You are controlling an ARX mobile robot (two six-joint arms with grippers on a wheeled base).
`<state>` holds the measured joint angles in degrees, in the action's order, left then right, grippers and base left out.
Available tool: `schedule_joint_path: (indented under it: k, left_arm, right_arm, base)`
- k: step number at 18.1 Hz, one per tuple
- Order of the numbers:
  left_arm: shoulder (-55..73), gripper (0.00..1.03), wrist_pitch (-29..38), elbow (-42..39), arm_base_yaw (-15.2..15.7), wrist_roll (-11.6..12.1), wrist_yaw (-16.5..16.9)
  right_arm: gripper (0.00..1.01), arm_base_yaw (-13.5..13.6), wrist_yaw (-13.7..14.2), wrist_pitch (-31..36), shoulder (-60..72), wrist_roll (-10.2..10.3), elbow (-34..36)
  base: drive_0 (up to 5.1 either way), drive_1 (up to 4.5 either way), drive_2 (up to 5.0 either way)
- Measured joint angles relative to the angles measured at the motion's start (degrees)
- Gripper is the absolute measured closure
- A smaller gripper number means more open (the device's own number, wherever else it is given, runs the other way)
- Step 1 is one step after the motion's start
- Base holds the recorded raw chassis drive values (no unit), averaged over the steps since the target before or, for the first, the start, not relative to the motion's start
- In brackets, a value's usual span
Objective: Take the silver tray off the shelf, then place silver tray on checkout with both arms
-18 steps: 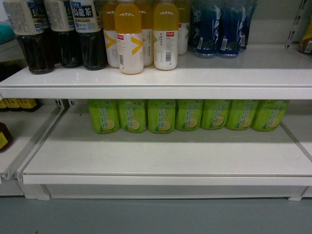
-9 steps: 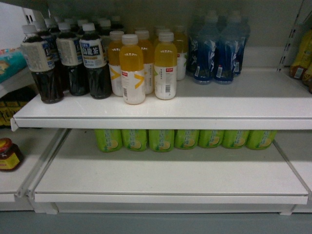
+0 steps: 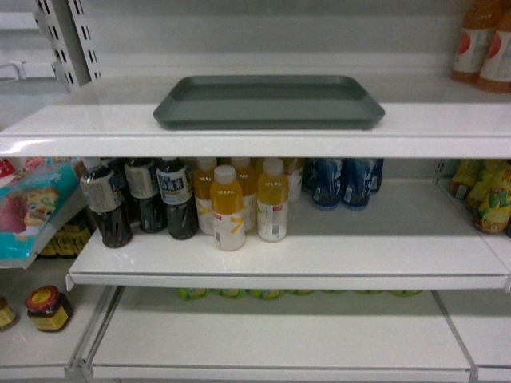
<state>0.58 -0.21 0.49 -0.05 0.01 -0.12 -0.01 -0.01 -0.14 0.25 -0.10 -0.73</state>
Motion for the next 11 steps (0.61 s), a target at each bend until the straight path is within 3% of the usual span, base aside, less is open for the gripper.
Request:
schedule_joint_path:
  k: [11]
  left_arm:
    - [0.00, 0.05, 0.02, 0.02, 0.00, 0.02, 0.11]
  right_arm:
    - [0.03, 0.00, 0.00, -0.04, 0.00, 0.07, 0.00]
  base:
    - [0.0, 0.00, 0.0]
